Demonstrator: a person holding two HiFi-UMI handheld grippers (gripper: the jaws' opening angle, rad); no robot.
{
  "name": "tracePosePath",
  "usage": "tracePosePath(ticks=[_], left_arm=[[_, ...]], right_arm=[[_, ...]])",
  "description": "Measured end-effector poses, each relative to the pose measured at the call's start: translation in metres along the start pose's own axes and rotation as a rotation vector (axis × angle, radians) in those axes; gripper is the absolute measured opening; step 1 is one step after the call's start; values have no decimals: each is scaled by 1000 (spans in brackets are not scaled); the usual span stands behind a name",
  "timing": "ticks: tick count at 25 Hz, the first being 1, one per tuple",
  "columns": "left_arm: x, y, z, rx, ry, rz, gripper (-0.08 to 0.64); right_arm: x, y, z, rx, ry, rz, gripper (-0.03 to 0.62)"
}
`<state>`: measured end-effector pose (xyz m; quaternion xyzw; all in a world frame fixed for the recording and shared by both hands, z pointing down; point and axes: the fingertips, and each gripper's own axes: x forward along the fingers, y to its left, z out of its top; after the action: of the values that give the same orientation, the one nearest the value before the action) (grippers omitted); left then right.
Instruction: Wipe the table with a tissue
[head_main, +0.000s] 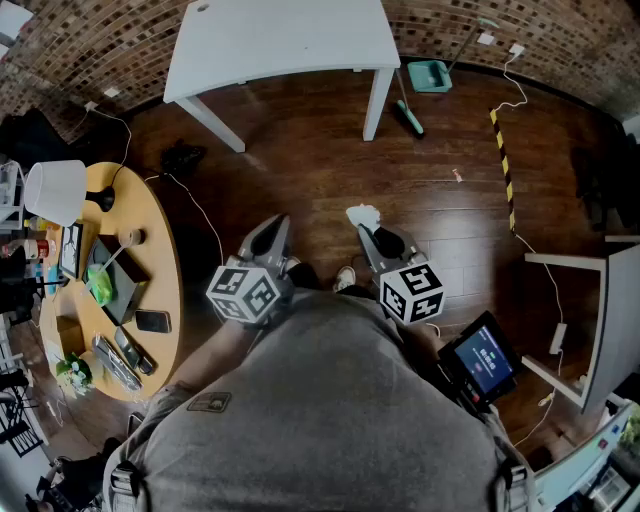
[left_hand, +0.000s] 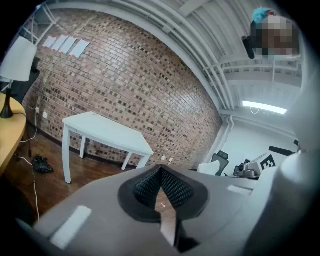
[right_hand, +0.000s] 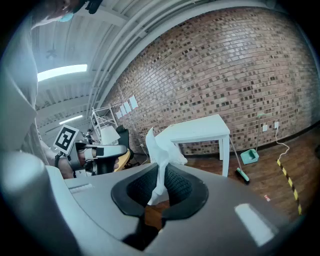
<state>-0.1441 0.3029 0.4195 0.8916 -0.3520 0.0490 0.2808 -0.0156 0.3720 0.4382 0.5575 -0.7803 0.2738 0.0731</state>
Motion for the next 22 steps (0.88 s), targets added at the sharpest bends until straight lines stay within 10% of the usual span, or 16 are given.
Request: tracePosePath(ticks=[22], left_arm=[[142,104,108,-10,12,-88,2]], right_arm=[[146,-68,106,-7,10,-111,44]])
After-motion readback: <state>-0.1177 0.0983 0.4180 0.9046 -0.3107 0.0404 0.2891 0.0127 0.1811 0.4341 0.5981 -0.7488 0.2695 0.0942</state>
